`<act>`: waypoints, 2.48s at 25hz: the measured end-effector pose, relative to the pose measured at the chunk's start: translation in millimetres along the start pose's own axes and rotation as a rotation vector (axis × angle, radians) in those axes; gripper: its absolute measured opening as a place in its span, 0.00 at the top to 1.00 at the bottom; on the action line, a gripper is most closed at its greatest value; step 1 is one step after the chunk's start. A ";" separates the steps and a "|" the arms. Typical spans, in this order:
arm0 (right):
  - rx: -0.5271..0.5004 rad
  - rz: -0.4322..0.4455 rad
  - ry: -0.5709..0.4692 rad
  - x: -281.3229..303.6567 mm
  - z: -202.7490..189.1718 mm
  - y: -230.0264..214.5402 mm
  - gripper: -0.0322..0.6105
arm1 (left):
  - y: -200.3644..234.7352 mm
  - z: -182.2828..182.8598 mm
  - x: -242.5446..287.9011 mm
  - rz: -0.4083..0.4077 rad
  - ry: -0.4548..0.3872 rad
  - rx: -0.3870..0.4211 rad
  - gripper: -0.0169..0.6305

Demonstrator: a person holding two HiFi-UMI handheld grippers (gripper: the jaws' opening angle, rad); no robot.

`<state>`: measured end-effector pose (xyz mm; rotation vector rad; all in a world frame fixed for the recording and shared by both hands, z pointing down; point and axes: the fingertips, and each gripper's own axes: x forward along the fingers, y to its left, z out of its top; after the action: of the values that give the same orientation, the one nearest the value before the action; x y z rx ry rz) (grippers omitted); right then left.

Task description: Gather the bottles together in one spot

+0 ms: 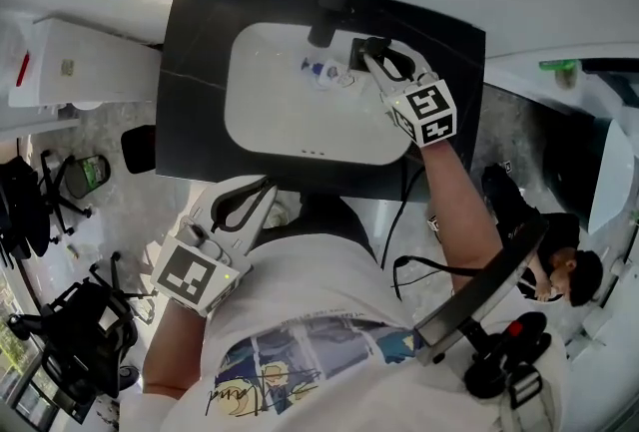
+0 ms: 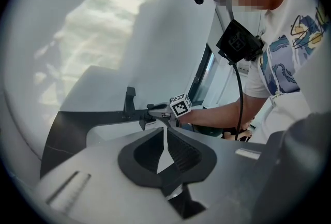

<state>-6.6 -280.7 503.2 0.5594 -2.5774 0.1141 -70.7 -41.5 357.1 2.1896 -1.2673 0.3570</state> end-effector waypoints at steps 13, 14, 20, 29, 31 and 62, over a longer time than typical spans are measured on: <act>0.025 -0.087 -0.063 28.3 19.4 -89.7 0.83 | 9.2 4.4 13.9 0.015 -0.009 0.009 0.93; 0.032 -0.084 -0.077 30.5 19.9 -93.2 0.83 | 11.2 5.8 16.6 0.022 -0.008 0.006 0.93; 0.035 -0.066 -0.151 37.9 25.8 -105.5 0.82 | 15.9 19.0 27.2 0.030 0.022 0.004 0.93; 0.093 -0.087 -0.136 35.5 18.3 -111.4 0.62 | 12.6 20.0 32.0 0.002 0.033 0.009 0.93; 0.107 -0.100 -0.123 28.7 12.9 -109.7 0.60 | 11.2 13.1 30.3 -0.007 0.009 0.010 0.93; -0.476 0.360 0.641 180.1 -172.9 95.7 0.68 | 31.7 -23.2 -14.3 0.169 -0.021 -0.096 0.93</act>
<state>-110.2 -228.3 744.0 -0.1155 -1.9455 -0.1724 -103.9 -29.6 379.5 2.0172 -1.4549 0.3327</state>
